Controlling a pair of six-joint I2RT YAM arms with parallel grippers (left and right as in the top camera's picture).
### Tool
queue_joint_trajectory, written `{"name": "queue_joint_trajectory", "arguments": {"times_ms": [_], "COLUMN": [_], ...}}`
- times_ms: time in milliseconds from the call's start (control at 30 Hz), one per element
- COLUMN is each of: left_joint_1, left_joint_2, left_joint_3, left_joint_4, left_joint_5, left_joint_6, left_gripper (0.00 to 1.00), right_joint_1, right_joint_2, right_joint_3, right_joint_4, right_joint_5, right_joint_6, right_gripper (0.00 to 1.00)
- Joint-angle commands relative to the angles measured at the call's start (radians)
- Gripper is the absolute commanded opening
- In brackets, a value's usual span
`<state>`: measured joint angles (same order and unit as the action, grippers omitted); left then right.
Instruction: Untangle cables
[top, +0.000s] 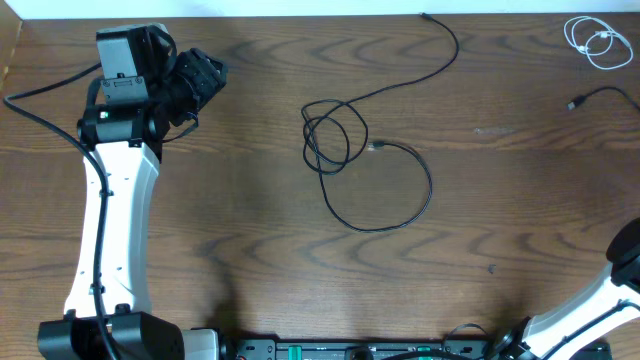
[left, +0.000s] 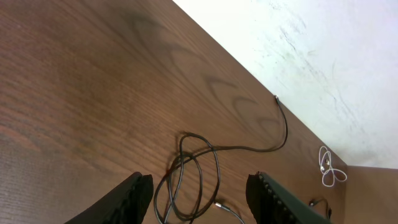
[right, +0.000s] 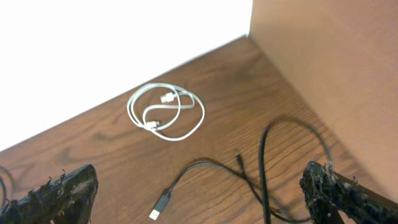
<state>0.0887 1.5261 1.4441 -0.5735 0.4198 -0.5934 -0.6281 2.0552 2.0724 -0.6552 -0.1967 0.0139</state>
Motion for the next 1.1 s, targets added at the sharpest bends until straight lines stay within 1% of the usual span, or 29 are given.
{"name": "queue_joint_trajectory", "arguments": {"times_ms": [0, 100, 267, 500, 567, 700, 867, 1067], "left_joint_1": [-0.002, -0.003, -0.003, -0.003, -0.003, -0.003, -0.016, -0.051], "left_joint_2": [-0.003, -0.003, -0.003, -0.003, -0.003, -0.003, -0.003, -0.003], "left_joint_3": [0.000, 0.000, 0.000, 0.000, 0.000, 0.000, 0.000, 0.000], "left_joint_4": [0.001, -0.002, -0.002, -0.002, -0.002, -0.002, -0.002, -0.004], "left_joint_5": [0.006, 0.006, 0.006, 0.005, 0.006, 0.006, 0.005, -0.008], "left_joint_6": [0.025, 0.025, 0.025, 0.041, 0.044, 0.051, 0.127, 0.219], "left_gripper": [0.54, 0.54, 0.54, 0.54, 0.54, 0.54, 0.54, 0.54], "right_joint_1": [0.035, 0.048, 0.060, 0.073, 0.079, 0.098, 0.162, 0.309], "right_joint_2": [0.013, 0.060, 0.143, 0.163, 0.159, 0.159, 0.159, 0.159], "right_joint_3": [0.006, 0.006, 0.006, 0.007, 0.007, 0.007, 0.007, 0.007], "right_joint_4": [-0.064, -0.127, -0.220, -0.243, -0.246, -0.269, -0.319, -0.378], "right_joint_5": [0.111, 0.184, 0.179, 0.146, 0.096, -0.103, -0.293, -0.330], "right_joint_6": [-0.010, -0.010, -0.008, -0.010, -0.034, -0.122, -0.136, -0.135], "right_gripper": [0.99, 0.99, 0.99, 0.99, 0.99, 0.97, 0.95, 0.96]}}
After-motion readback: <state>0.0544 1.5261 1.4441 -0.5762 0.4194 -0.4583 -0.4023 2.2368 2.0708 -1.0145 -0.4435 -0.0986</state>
